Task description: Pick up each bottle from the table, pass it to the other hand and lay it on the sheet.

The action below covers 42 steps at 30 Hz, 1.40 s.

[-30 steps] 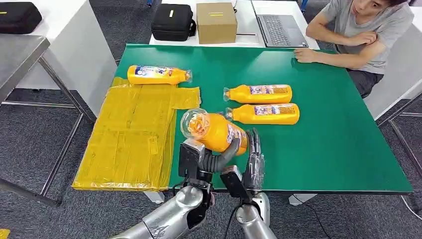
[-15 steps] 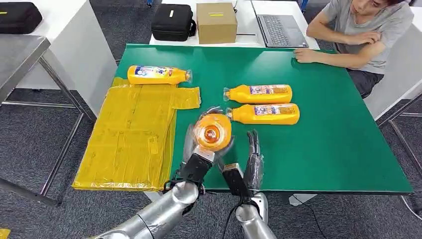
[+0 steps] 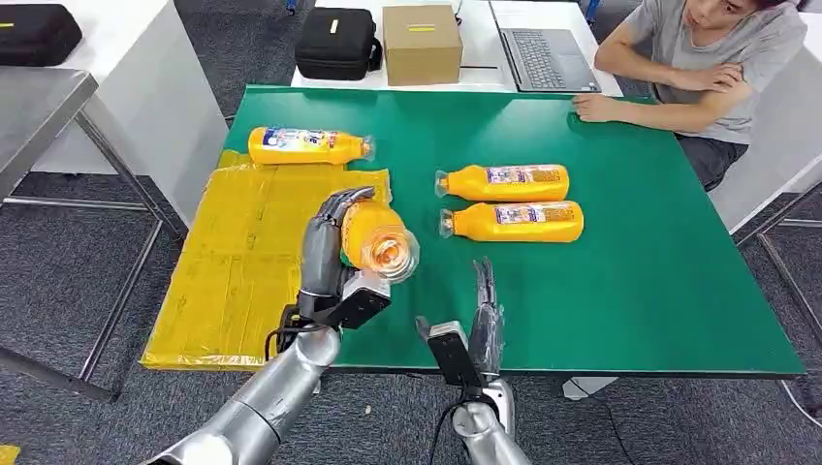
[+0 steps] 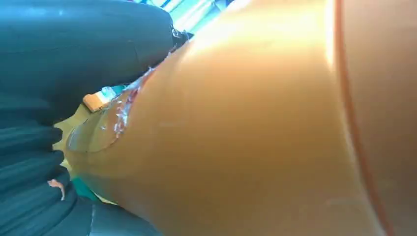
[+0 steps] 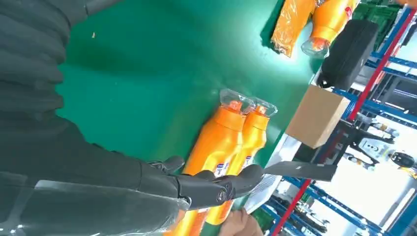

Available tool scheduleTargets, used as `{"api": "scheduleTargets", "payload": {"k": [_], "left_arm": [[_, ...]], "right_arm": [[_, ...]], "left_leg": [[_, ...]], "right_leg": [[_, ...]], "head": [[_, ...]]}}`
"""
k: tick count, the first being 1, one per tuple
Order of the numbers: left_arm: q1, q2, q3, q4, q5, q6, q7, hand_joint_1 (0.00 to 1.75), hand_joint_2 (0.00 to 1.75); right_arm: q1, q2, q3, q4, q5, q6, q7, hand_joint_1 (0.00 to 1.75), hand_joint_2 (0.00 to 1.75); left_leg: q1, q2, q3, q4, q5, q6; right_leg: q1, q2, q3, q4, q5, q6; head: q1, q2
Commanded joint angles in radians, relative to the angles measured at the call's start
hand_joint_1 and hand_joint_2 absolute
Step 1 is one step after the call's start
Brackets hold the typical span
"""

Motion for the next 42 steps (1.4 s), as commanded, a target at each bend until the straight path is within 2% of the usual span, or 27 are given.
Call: {"api": "scheduleTargets", "payload": {"k": [1,3,5,6,7,9,11,15,18,21,24,26,28,30,32,34,37,42], "left_arm": [[-0.041,0.04,0.153,0.079,-0.511,0.007,0.25,1.75,1.75],[-0.037,0.049,0.203,0.061,-0.691,0.007,0.352,1.75,1.75],[-0.06,0.083,0.195,0.099,-0.928,0.007,0.554,1.75,1.75],[-0.06,0.083,0.195,0.099,-0.928,0.007,0.554,1.75,1.75],[-0.103,0.1,0.171,0.209,-1.018,0.007,0.661,1.75,1.75],[-0.114,0.106,0.166,0.233,-1.037,0.007,0.69,1.75,1.75],[-0.136,0.157,0.044,0.283,-1.073,0.007,0.848,1.75,1.75],[-0.15,0.19,-0.039,0.317,-1.073,0.007,0.941,1.75,1.75],[-0.15,0.19,-0.039,0.317,-1.073,0.007,0.941,1.75,1.75],[-0.171,0.209,-0.061,0.374,-1.073,0.007,1.004,1.75,1.75],[-0.184,0.223,-0.049,0.406,-1.073,-0.007,1.02,1.75,1.75],[-0.189,0.245,-0.048,0.42,-1.071,-0.039,1.032,1.75,1.75],[-0.187,0.249,-0.042,0.427,-1.073,-0.043,1.017,1.75,1.75],[-0.185,0.248,-0.043,0.434,-1.073,-0.06,1.019,1.75,1.75],[-0.189,0.239,-0.037,0.448,-1.062,-0.145,1.032,1.75,1.75],[-0.189,0.239,-0.037,0.448,-1.062,-0.145,1.032,1.75,1.75],[-0.2,0.236,-0.023,0.468,-1.058,-0.249,1.013,1.75,1.75],[-0.202,0.236,-0.016,0.471,-1.056,-0.268,1.012,1.75,1.75]], "right_arm": [[-0.012,-0.039,0.035,0.018,-0.026,0.0,0.0,0.0,1.75],[-0.017,-0.037,0.038,0.027,-0.035,0.0,0.0,0.0,1.75],[-0.033,-0.033,0.043,0.046,-0.048,0.0,0.0,0.0,1.75],[-0.033,-0.033,0.043,0.046,-0.048,0.0,0.0,0.0,1.75],[-0.045,-0.032,0.045,0.057,-0.058,0.0,0.0,0.0,1.75],[-0.05,-0.032,0.047,0.06,-0.064,0.0,0.0,0.0,1.75],[-0.048,-0.038,0.048,0.046,-0.072,0.0,0.0,0.0,1.75],[-0.04,-0.042,0.03,0.03,-0.077,0.0,0.0,0.0,1.75],[-0.04,-0.042,0.03,0.03,-0.077,0.0,0.0,0.0,1.75],[-0.029,-0.051,-0.037,-0.004,-0.039,0.0,0.0,0.0,1.75],[-0.01,-0.063,-0.121,-0.063,0.025,0.0,0.0,0.0,1.75],[0.03,-0.077,-0.195,-0.162,0.063,0.0,0.0,0.0,1.75],[0.054,-0.087,-0.216,-0.21,0.058,0.0,0.0,0.0,1.75],[0.067,-0.094,-0.224,-0.236,0.05,0.0,0.0,0.0,1.75],[0.075,-0.092,-0.235,-0.262,0.051,0.0,0.0,0.0,1.75],[0.075,-0.092,-0.235,-0.262,0.051,0.0,0.0,0.0,1.75],[0.073,-0.09,-0.213,-0.269,0.036,0.0,0.0,0.0,1.75],[0.074,-0.092,-0.196,-0.267,0.028,0.0,0.0,0.0,1.75]], "left_leg": [[0.001,0.001,0.006,0.0,-0.003,-0.003],[0.001,0.001,0.003,0.0,-0.001,-0.002],[0.001,0.004,0.003,0.0,-0.002,-0.002],[0.001,0.004,0.004,0.0,-0.002,-0.002],[0.001,0.003,0.003,0.0,-0.002,-0.002],[0.001,0.003,0.004,0.0,-0.001,-0.002],[0.002,0.002,0.004,-0.001,-0.001,-0.003],[0.001,0.001,0.002,-0.001,0.0,-0.003],[0.001,0.0,0.003,0.0,0.0,-0.003],[0.002,0.0,0.004,0.0,-0.001,-0.004],[0.001,0.0,0.002,0.0,0.0,-0.003],[0.001,-0.001,0.001,0.0,0.001,-0.003],[0.001,-0.002,0.003,0.001,-0.001,-0.004],[0.001,-0.001,0.001,0.0,0.001,-0.003],[0.001,-0.002,0.002,0.0,0.0,-0.003],[0.001,-0.001,0.002,0.0,0.0,-0.003],[0.002,-0.001,0.003,0.002,-0.002,-0.004],[0.002,0.0,0.004,0.002,-0.002,-0.005]], "right_leg": [[0.002,0.0,0.005,0.0,-0.003,-0.003],[0.001,0.0,0.002,0.0,-0.001,-0.001],[0.001,0.003,0.002,0.0,-0.001,-0.002],[0.001,0.003,0.003,0.0,-0.001,-0.002],[0.001,0.002,0.003,0.0,-0.001,-0.002],[0.001,0.002,0.003,0.0,-0.001,-0.002],[0.002,0.001,0.003,0.0,-0.001,-0.002],[0.001,0.0,0.001,0.0,0.0,-0.001],[0.001,0.0,0.002,0.001,-0.001,-0.002],[0.002,0.0,0.003,0.001,-0.002,-0.002],[0.001,0.0,0.002,0.001,-0.001,-0.002],[0.0,-0.002,0.001,0.001,-0.001,-0.001],[0.001,-0.002,0.003,0.002,-0.002,-0.002],[0.001,-0.002,0.001,0.001,-0.001,-0.001],[0.001,-0.002,0.002,0.001,-0.002,-0.002],[0.001,-0.001,0.002,0.002,-0.002,-0.002],[0.002,-0.002,0.003,0.002,-0.003,-0.002],[0.002,-0.001,0.004,0.003,-0.003,-0.003]], "head": [[0.0,0.0],[0.0,0.0],[0.0,0.0],[0.0,0.0],[0.0,0.0],[0.0,0.0],[0.0,0.0],[0.0,0.0],[0.0,0.0],[0.0,0.0],[0.0,0.0],[0.0,0.0],[0.0,0.0],[0.0,0.0],[0.0,0.0],[0.0,0.0],[0.0,0.0],[0.0,0.0]]}}
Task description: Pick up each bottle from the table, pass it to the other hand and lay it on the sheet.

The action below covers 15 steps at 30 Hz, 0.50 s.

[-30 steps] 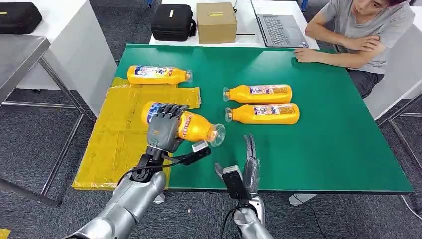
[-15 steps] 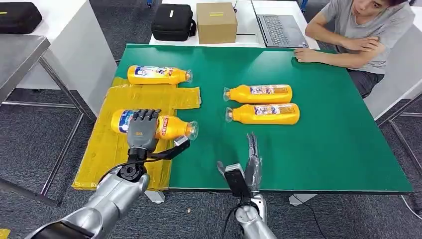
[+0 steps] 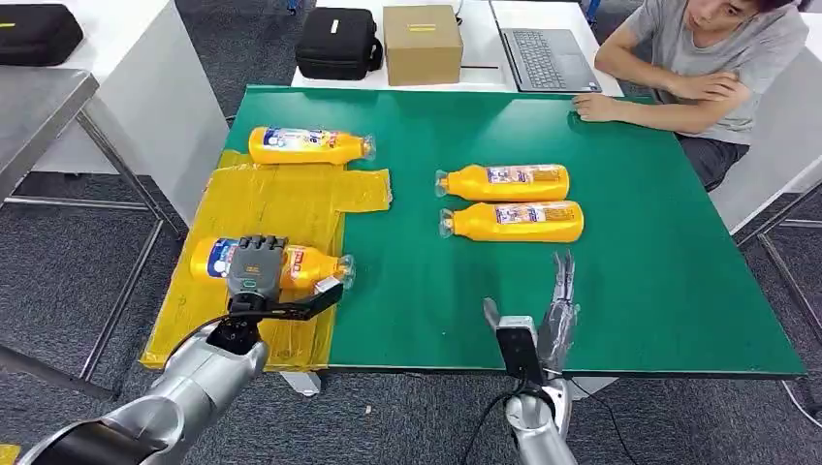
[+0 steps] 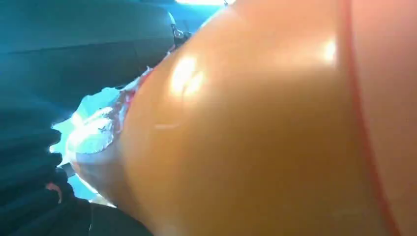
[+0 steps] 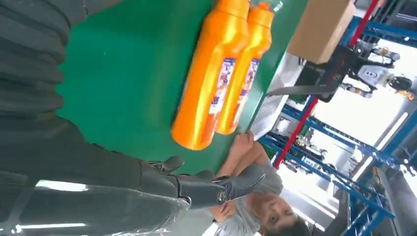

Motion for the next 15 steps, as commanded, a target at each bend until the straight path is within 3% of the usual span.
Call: {"api": "scheduleTargets", "payload": {"k": [1,5,10,13,14,15], "left_arm": [[-0.065,0.011,-0.012,0.091,0.005,-0.05,-0.008,1.75,1.75],[-0.058,0.004,0.019,0.088,0.029,-0.073,-0.056,1.75,1.75],[-0.045,-0.045,0.099,0.074,0.116,-0.043,-0.216,1.75,1.75],[-0.045,-0.045,0.099,0.074,0.116,-0.043,-0.216,1.75,1.75],[-0.041,-0.063,0.129,0.064,0.158,-0.036,-0.28,1.75,1.75],[-0.037,-0.075,0.147,0.057,0.188,-0.027,-0.337,1.64,1.75]], "right_arm": [[-0.005,-0.018,0.001,-0.024,-0.018,0.001,0.0,0.0,1.75],[0.007,-0.015,-0.002,-0.039,-0.022,0.001,0.0,0.0,1.75],[0.031,-0.019,-0.024,-0.067,-0.018,0.001,0.0,0.0,1.75],[0.031,-0.019,-0.024,-0.067,-0.018,0.001,0.0,0.0,1.75],[0.036,-0.02,-0.025,-0.071,-0.019,0.001,0.0,0.0,1.75],[0.037,-0.02,-0.026,-0.069,-0.022,0.001,0.0,0.0,1.75]], "left_leg": [[0.002,0.0,0.005,0.002,-0.004,-0.003],[0.001,0.001,0.003,0.0,-0.002,-0.002],[0.001,-0.001,0.003,0.0,-0.002,-0.002],[0.001,-0.002,0.004,0.0,-0.002,-0.002],[0.001,-0.002,0.003,0.0,-0.001,-0.001],[0.001,-0.002,0.004,0.001,-0.002,-0.002]], "right_leg": [[0.002,-0.001,0.005,0.002,-0.004,-0.003],[0.001,0.0,0.003,0.0,-0.002,-0.002],[0.001,-0.002,0.004,0.0,-0.002,-0.001],[0.001,-0.003,0.005,0.0,-0.003,-0.002],[0.001,-0.002,0.003,0.0,-0.001,-0.001],[0.001,-0.003,0.005,0.0,-0.003,-0.002]], "head": [[0.001,0.0],[0.001,0.0],[0.0,0.0],[0.0,0.0],[0.001,0.0],[0.0,0.0]]}}
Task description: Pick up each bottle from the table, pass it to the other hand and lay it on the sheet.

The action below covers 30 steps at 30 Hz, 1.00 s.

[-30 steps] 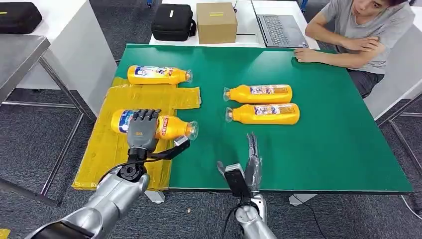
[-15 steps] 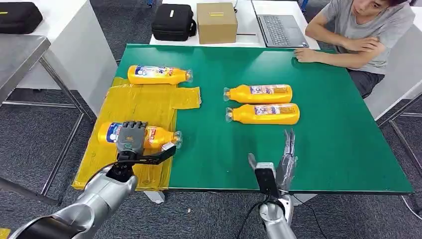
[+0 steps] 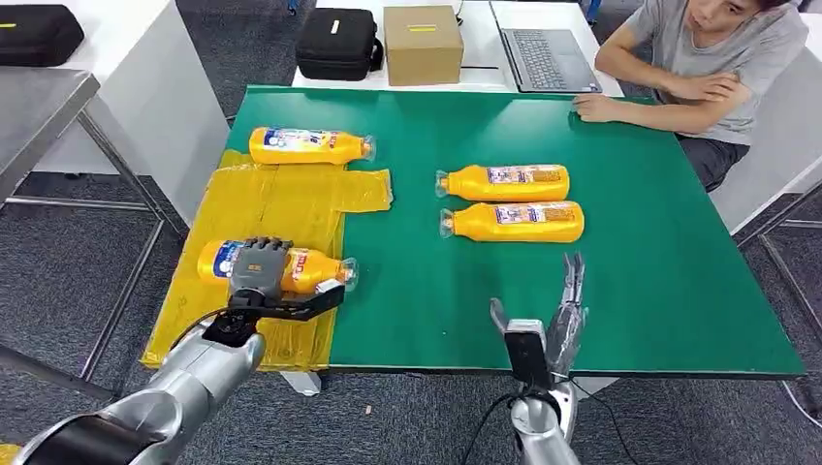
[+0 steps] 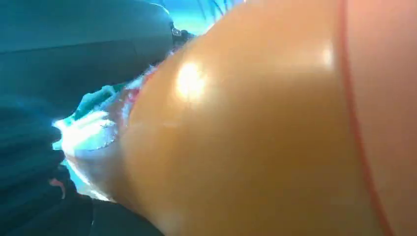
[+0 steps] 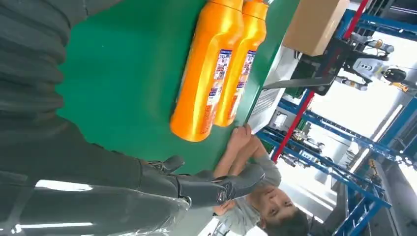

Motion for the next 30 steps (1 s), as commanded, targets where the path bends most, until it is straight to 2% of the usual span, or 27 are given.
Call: {"api": "scheduleTargets", "payload": {"k": [1,2,3,5,6,17,25,27,28,29,30], "left_arm": [[-0.011,-0.083,0.116,0.031,0.104,0.013,-0.178,1.41,1.75],[-0.01,-0.089,0.117,0.031,0.104,0.012,-0.176,0.58,1.75],[-0.007,-0.095,0.078,0.031,0.056,0.025,-0.142,0.0,1.75],[-0.004,-0.102,0.08,0.036,0.06,0.004,-0.147,0.0,1.75],[-0.002,-0.1,0.071,0.036,0.05,-0.003,-0.147,0.0,0.0],[0.001,-0.097,0.058,0.028,0.034,-0.019,-0.15,0.0,0.0],[0.003,-0.105,0.032,-0.003,0.005,0.022,-0.158,0.0,0.0],[0.007,-0.118,0.005,-0.034,-0.018,0.028,-0.179,0.0,0.0],[0.071,-0.137,-0.076,-0.199,-0.071,0.086,-0.222,0.0,0.0],[0.071,-0.137,-0.076,-0.199,-0.071,0.086,-0.222,0.0,0.0],[0.122,-0.129,-0.103,-0.311,-0.034,0.045,-0.301,0.0,0.0]], "right_arm": [[0.004,-0.017,-0.017,-0.008,-0.013,0.001,0.0,0.0,1.75],[0.003,-0.017,-0.012,-0.006,-0.018,0.001,0.0,0.0,1.75],[-0.001,-0.02,-0.002,-0.002,-0.022,0.001,0.0,0.0,1.75],[-0.004,-0.018,0.003,-0.001,-0.024,0.001,0.0,0.0,1.75],[-0.005,-0.016,-0.001,-0.003,-0.018,0.001,0.0,0.0,1.75],[-0.009,-0.01,-0.016,-0.001,-0.008,0.001,0.0,0.0,1.75],[0.001,-0.01,-0.029,-0.007,-0.006,0.001,0.0,0.0,1.75],[0.01,-0.006,-0.042,-0.02,0.001,0.001,0.0,0.0,1.75],[0.031,-0.007,-0.055,-0.043,0.007,0.001,0.0,0.0,1.75],[0.031,-0.007,-0.055,-0.043,0.007,0.001,0.0,0.0,1.75],[0.038,-0.013,-0.045,-0.05,0.0,0.001,0.0,0.0,1.75]], "left_leg": [[0.0,0.0,0.003,0.0,-0.002,-0.001],[0.001,0.0,0.004,0.001,-0.002,-0.002],[0.001,-0.001,0.005,0.001,-0.003,-0.002],[0.001,-0.002,0.004,0.0,-0.002,-0.002],[0.0,-0.001,0.003,0.0,-0.002,-0.002],[0.001,0.001,0.001,0.0,-0.001,-0.001],[0.001,0.0,0.002,0.0,-0.001,-0.001],[0.001,0.0,0.003,0.001,-0.002,-0.002],[0.001,-0.001,0.003,0.001,-0.003,-0.002],[0.001,-0.002,0.002,0.001,-0.002,-0.002],[0.0,-0.001,0.001,0.0,-0.001,-0.001]], "right_leg": [[0.001,-0.001,0.003,0.0,-0.002,-0.001],[0.001,-0.001,0.004,0.0,-0.002,-0.002],[0.001,-0.002,0.006,0.001,-0.004,-0.002],[0.001,-0.003,0.005,0.0,-0.003,-0.002],[0.001,-0.002,0.004,0.0,-0.002,-0.002],[0.001,0.0,0.001,0.0,-0.001,-0.001],[0.001,-0.001,0.002,0.0,-0.001,-0.001],[0.001,-0.001,0.003,0.001,-0.002,-0.002],[0.001,-0.002,0.004,0.001,-0.003,-0.002],[0.001,-0.003,0.003,0.001,-0.002,-0.001],[0.001,-0.002,0.002,0.0,-0.002,-0.001]], "head": [[0.0,0.0],[0.0,0.0],[0.0,0.0],[0.0,0.0],[0.0,0.0],[0.0,0.0],[0.0,0.0],[0.0,0.0],[0.0,0.0],[0.0,0.0],[0.0,0.0]]}}
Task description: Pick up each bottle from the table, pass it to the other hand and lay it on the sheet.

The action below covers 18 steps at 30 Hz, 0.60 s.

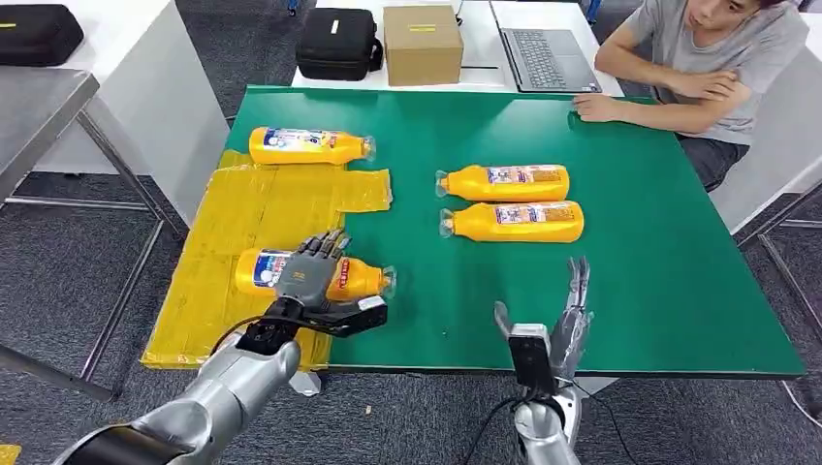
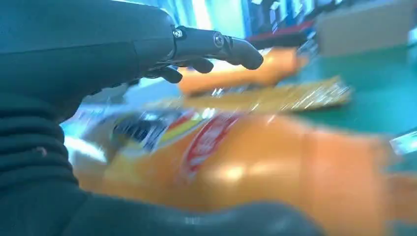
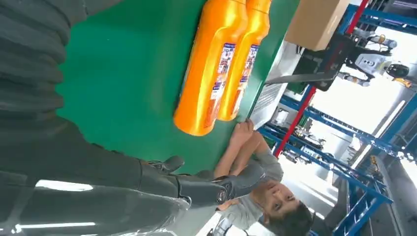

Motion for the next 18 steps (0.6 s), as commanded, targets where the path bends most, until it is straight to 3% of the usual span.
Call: {"api": "scheduleTargets", "payload": {"k": [1,6,12,18], "left_arm": [[0.09,-0.029,-0.156,-0.303,-0.048,0.028,-0.147,0.0,0.0],[0.09,-0.029,-0.156,-0.303,-0.048,0.028,-0.147,0.0,0.0],[0.197,0.021,-0.284,-0.536,0.207,-0.161,-0.452,0.0,0.0],[0.206,0.028,-0.306,-0.587,0.293,-0.155,-0.498,0.0,0.0]], "right_arm": [[0.024,-0.011,-0.039,-0.037,0.003,0.001,0.0,0.0,1.75],[0.024,-0.011,-0.039,-0.037,0.003,0.001,0.0,0.0,1.75],[0.006,-0.045,0.016,-0.003,-0.046,0.001,0.0,0.0,1.75],[0.004,-0.053,0.043,-0.021,-0.071,0.001,0.0,0.0,1.75]], "left_leg": [[0.0,-0.001,0.003,0.0,-0.002,-0.002],[0.0,0.0,0.001,0.0,-0.001,-0.001],[0.001,0.002,0.006,0.001,-0.004,-0.004],[0.0,0.002,0.002,0.0,-0.002,-0.002]], "right_leg": [[0.001,-0.002,0.004,0.0,-0.003,-0.002],[0.0,-0.001,0.002,0.0,-0.001,-0.001],[0.002,0.0,0.005,0.001,-0.004,-0.003],[0.001,0.001,0.002,0.0,-0.001,-0.002]], "head": [[0.0,0.0],[0.0,0.0],[0.0,0.0],[0.0,0.0]]}}
